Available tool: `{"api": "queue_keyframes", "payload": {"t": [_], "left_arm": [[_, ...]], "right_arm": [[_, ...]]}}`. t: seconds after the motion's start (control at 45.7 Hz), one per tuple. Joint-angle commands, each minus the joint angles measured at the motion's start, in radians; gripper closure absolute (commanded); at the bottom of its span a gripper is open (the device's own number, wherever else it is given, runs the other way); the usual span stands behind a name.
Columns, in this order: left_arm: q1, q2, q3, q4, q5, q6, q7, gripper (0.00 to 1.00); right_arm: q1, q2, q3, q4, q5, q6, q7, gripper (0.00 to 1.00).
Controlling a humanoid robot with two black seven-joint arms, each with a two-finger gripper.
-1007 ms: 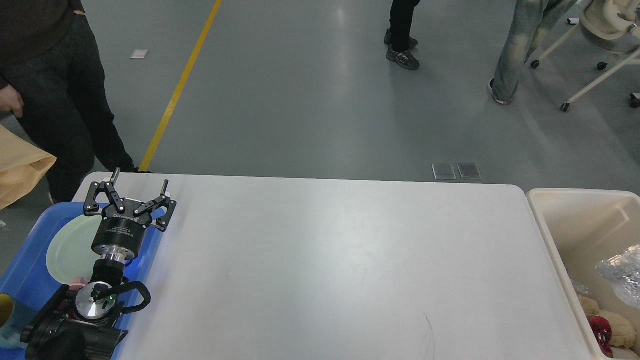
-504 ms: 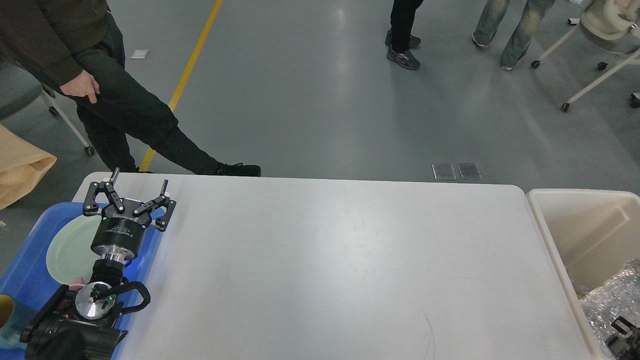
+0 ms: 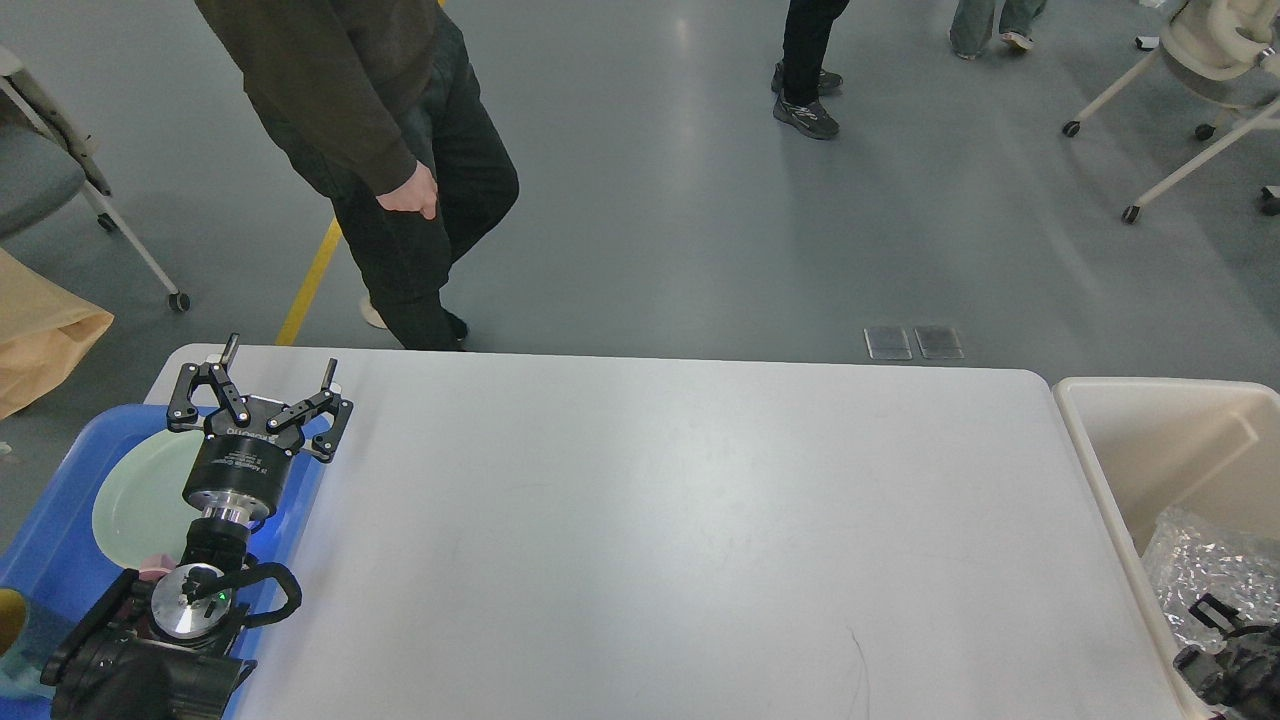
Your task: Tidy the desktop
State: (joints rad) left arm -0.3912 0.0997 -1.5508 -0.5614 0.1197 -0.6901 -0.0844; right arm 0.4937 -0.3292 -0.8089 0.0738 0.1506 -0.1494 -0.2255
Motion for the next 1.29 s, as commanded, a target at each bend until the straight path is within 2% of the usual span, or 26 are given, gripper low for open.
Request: {"api": "queue_keyframes", "payload": {"t": [0.0,0.131,0.263,0.394,0.547,0.701,0.942,1.161,1.27], "left_arm": [[0.000,0.000,0.000,0.000,0.000,0.000,0.000,0.04],[0.000,0.000,0.000,0.000,0.000,0.000,0.000,0.04],[0.000,0.000,0.000,0.000,0.000,0.000,0.000,0.04],[0.000,0.000,0.000,0.000,0.000,0.000,0.000,0.04],[0.000,0.000,0.000,0.000,0.000,0.000,0.000,0.04],[0.000,0.000,0.000,0.000,0.000,0.000,0.000,0.04],[0.000,0.000,0.000,0.000,0.000,0.000,0.002,0.04],[0.000,0.000,0.000,0.000,0.000,0.000,0.002,0.04],[0.000,0.000,0.000,0.000,0.000,0.000,0.002,0.04]], "right_arm": [[0.020,-0.010,0.005,0.009,0.001,-0.001,0.000,0.00],[0.068,-0.022,0.008,0.055,0.000,0.004,0.000,0.00],[0.190,-0.129,0.004,0.226,-0.019,0.028,0.000,0.00],[0.367,-0.212,-0.045,0.401,-0.083,0.111,-0.008,0.00],[0.545,-0.266,-0.134,0.517,-0.152,0.241,-0.009,0.00],[0.672,-0.260,-0.240,0.529,-0.152,0.418,-0.009,0.00],[0.784,-0.245,-0.259,0.534,-0.152,0.631,-0.014,0.00],[0.867,-0.191,-0.217,0.606,-0.137,0.646,-0.014,0.00],[0.847,-0.211,-0.023,0.589,-0.137,0.637,-0.014,0.00]]}}
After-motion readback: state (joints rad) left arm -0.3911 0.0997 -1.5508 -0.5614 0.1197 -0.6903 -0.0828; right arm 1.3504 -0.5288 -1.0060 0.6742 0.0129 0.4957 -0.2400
